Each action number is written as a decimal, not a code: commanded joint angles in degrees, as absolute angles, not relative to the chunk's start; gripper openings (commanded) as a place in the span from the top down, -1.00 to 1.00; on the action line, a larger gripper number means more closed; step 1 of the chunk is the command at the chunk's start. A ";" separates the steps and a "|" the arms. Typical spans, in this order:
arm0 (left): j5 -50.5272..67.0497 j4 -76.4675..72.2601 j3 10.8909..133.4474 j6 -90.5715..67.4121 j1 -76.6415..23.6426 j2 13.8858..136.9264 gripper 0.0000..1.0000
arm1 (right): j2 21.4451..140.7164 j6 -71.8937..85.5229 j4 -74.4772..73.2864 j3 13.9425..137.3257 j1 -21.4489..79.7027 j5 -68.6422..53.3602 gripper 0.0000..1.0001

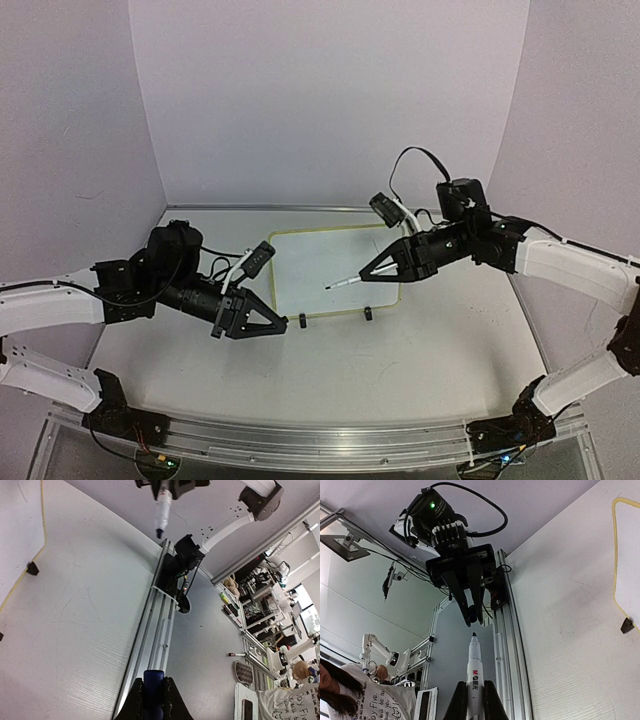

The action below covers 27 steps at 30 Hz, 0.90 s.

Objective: Write a sentence on the whiteboard
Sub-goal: Place the pen cap at the center of the board.

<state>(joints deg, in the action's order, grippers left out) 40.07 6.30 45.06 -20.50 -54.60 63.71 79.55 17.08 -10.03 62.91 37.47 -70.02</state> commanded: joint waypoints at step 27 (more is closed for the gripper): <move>2.04 6.66 43.64 -26.38 -36.24 90.93 0.81 | 66.63 26.34 5.36 45.37 50.17 -14.96 1.00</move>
<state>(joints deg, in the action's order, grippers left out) 2.85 8.86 42.70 -27.13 -36.53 89.43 66.63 25.65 0.22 46.76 49.80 -17.44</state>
